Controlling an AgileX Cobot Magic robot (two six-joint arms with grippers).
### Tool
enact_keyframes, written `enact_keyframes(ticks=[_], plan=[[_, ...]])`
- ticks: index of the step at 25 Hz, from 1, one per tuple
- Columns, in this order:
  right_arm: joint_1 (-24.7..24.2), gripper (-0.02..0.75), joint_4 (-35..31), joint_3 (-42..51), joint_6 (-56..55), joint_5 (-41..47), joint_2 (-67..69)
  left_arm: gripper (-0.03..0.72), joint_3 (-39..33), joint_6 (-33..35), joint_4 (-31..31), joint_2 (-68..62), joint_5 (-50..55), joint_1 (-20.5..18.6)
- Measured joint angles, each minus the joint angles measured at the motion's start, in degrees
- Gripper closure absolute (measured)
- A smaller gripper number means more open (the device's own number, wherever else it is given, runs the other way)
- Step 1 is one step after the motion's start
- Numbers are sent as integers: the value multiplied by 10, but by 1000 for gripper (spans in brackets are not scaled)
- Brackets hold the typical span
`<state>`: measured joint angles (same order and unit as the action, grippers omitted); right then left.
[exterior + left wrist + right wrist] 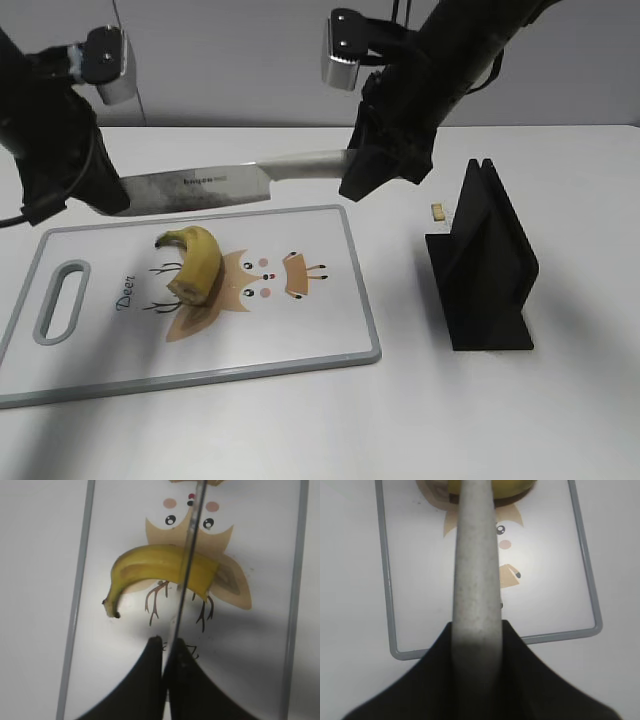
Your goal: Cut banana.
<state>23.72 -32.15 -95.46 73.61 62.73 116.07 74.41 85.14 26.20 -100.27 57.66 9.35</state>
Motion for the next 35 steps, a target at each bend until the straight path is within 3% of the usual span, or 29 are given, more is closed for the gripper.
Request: enact_keyframes(ticks=[6, 12, 35], plan=[[3, 561, 4, 20, 2, -14, 23, 694, -67, -6, -13, -2, -68, 11], [6, 560, -1, 61, 4, -59, 23, 694, -73, -6, -17, -14, -83, 12], [18, 557, 6, 70, 5, -82, 60, 694, -112, -5, -19, -34, -133, 12]])
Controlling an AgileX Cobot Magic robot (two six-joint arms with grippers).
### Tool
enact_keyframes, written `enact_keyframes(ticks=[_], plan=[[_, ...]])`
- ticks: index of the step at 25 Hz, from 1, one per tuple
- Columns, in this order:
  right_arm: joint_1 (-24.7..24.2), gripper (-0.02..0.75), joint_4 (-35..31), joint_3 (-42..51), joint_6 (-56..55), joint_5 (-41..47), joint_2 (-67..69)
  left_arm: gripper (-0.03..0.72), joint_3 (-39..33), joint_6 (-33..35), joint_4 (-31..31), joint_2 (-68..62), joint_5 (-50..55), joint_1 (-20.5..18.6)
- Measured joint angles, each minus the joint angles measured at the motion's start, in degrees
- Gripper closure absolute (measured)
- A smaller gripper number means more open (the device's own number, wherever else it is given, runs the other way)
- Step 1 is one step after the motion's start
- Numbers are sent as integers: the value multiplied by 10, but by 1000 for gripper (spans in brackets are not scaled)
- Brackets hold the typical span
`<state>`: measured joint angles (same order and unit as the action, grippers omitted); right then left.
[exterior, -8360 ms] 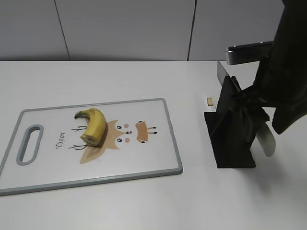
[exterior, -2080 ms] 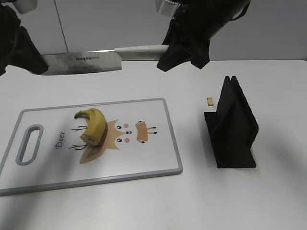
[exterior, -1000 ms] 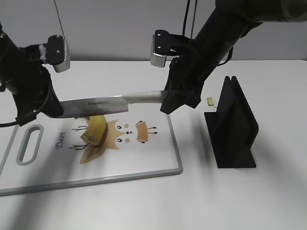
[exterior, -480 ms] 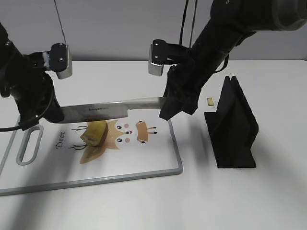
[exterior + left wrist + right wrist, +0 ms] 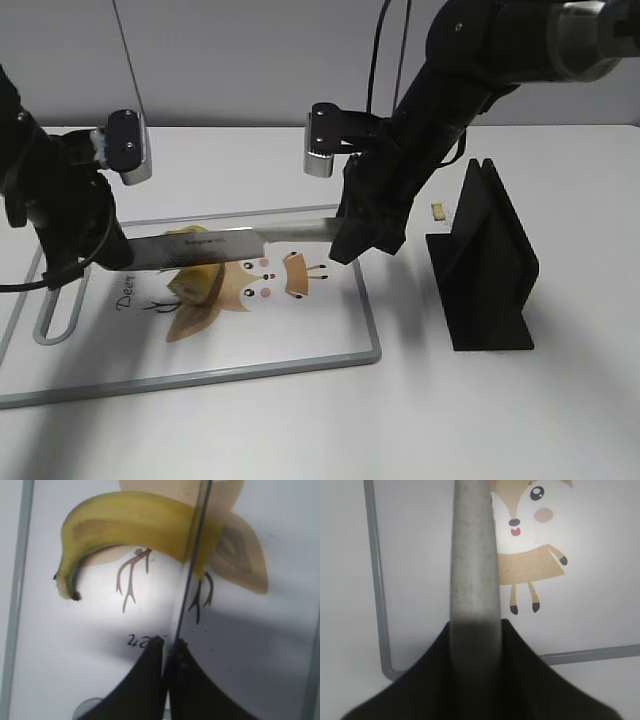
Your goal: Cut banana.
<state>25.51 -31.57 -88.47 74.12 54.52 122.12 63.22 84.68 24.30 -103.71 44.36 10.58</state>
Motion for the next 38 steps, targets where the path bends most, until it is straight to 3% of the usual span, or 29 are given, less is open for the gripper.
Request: enact_keyframes(ticks=[38], plan=[[0, 555, 18, 0, 16, -32, 51, 692, 5, 4, 7, -44, -25, 2]])
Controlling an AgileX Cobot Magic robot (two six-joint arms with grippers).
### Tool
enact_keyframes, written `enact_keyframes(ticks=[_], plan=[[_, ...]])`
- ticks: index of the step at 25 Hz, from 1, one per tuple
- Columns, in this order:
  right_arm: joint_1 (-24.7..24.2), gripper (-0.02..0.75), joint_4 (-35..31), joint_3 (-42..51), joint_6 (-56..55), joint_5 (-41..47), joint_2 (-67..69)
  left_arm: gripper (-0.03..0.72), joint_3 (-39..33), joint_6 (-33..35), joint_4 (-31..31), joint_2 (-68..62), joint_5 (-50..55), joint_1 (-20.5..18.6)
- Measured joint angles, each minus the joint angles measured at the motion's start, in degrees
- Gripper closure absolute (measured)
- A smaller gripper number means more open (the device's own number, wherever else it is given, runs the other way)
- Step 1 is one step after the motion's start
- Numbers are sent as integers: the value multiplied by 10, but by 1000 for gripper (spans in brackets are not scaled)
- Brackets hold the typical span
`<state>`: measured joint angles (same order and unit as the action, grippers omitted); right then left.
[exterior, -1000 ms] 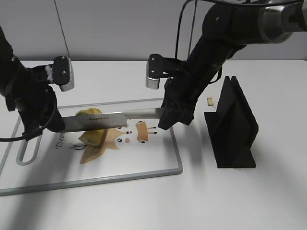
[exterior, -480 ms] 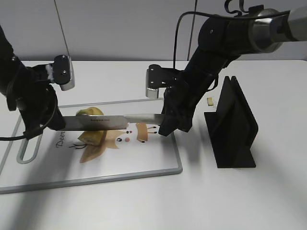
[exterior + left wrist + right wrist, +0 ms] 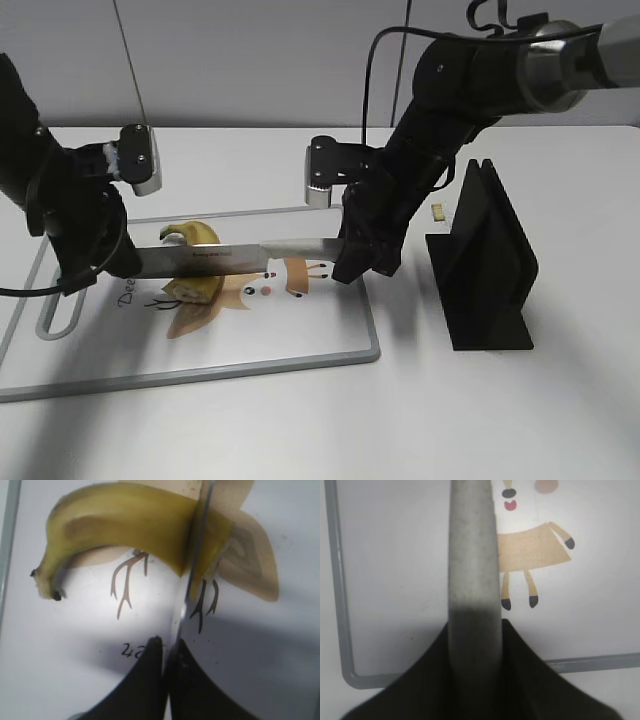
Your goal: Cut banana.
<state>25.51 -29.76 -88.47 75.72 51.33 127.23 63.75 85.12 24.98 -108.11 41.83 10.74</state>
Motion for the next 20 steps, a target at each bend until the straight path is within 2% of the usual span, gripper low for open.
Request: enact_keyframes(ticks=[20], plan=[[0, 554, -13, -3, 2, -7, 29, 689, 6, 3, 16, -47, -4, -2]])
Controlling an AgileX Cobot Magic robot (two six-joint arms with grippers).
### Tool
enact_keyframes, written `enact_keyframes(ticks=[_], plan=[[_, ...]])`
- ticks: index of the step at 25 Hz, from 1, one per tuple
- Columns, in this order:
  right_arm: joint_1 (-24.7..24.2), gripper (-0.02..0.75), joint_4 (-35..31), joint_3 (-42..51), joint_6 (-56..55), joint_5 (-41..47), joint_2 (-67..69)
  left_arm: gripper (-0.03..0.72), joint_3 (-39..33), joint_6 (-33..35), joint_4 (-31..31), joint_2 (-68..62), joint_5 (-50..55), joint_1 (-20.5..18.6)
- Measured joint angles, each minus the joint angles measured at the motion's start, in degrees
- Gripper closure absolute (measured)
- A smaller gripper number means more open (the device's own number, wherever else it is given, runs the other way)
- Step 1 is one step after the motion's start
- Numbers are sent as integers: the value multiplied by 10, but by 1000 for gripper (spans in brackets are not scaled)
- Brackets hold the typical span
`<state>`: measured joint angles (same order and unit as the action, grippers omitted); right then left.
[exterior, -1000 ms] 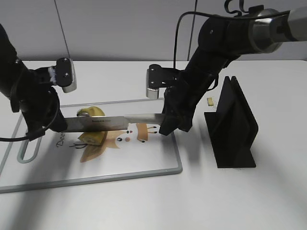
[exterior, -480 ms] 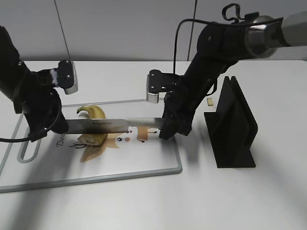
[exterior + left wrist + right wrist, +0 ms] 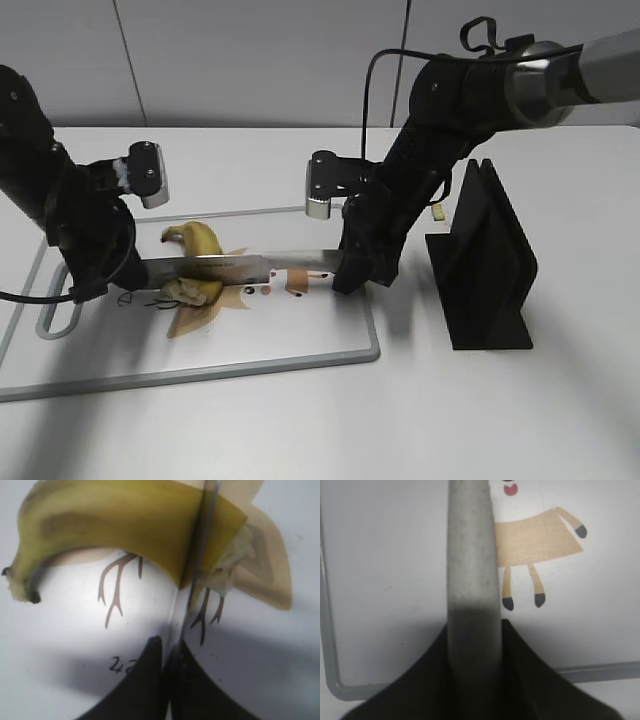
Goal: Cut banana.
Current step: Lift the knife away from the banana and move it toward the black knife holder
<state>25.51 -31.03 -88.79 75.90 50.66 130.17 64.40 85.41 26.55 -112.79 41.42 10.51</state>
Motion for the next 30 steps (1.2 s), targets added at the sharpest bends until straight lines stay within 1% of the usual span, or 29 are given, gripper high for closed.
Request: enact_keyframes(ticks=[14, 19, 23, 30], plan=[[-2, 553, -4, -6, 2, 11, 3, 689, -2, -1, 0, 14, -2, 0], [-1, 553, 4, -5, -1, 20, -9, 689, -8, -4, 0, 22, 17, 0], [0, 555, 4, -4, -2, 38, -25, 691, -11, -7, -1, 44, 38, 0], [0, 555, 1, -6, -2, 50, -34, 692, -12, -7, -10, 82, 45, 0]])
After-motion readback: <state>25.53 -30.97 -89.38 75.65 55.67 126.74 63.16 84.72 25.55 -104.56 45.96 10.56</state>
